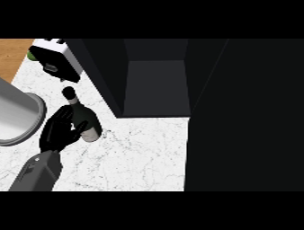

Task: Pick up the wine, place it into the cabinet and close the cabinet

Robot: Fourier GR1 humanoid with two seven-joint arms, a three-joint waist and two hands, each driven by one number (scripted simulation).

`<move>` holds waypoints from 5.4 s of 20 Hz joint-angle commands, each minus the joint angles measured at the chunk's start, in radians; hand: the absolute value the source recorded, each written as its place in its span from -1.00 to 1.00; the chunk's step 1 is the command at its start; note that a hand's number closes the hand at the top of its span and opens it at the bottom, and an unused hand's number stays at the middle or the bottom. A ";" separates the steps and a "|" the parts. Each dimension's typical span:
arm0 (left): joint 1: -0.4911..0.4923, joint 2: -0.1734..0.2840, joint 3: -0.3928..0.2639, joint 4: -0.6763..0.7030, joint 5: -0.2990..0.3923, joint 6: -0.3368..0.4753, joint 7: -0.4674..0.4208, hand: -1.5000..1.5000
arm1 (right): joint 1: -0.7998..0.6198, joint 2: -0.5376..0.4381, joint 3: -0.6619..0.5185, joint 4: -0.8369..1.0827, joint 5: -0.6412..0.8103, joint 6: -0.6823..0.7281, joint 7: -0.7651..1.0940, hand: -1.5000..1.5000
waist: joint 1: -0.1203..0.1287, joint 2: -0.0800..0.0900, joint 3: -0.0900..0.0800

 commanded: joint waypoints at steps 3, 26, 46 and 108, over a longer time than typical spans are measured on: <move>-0.018 0.052 -0.038 0.111 -0.070 -0.072 -0.112 1.00 | 0.014 0.001 -0.027 -0.115 -0.063 -0.008 0.041 -1.00 | -0.004 0.004 -0.001; 0.520 -0.153 -0.210 -0.861 -0.072 0.234 0.006 1.00 | 0.060 0.039 -0.015 -0.126 -0.061 0.006 0.036 -1.00 | 0.016 -0.007 0.002; 0.321 -0.184 -0.565 -1.340 -0.133 0.592 0.653 1.00 | 0.028 0.044 -0.016 -0.074 -0.064 0.030 0.019 -1.00 | 0.003 -0.001 0.001; -0.132 -0.184 -0.681 -0.632 0.085 1.080 0.269 1.00 | 0.102 0.010 -0.131 -0.116 -0.155 0.093 -0.021 -1.00 | 0.002 -0.001 0.001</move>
